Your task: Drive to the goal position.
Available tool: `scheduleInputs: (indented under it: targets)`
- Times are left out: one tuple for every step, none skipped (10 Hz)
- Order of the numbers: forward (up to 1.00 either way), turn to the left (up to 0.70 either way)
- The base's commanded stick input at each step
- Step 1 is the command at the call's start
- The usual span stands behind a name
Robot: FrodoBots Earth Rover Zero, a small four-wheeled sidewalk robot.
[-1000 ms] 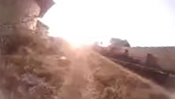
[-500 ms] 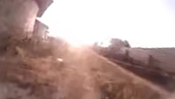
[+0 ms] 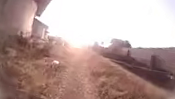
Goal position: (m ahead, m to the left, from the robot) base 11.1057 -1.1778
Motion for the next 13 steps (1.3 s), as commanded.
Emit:
scheduleInputs:
  targets:
    - [0.7,0.0]
    - [0.7,0.0]
    - [0.7,0.0]
    - [0.7,0.0]
    - [0.7,0.0]
    - [0.7,0.0]
    - [0.7,0.0]
    - [0.7,0.0]
    - [0.7,0.0]
    - [0.7,0.0]
    - [0.7,0.0]
    - [0.7,0.0]
    - [0.7,0.0]
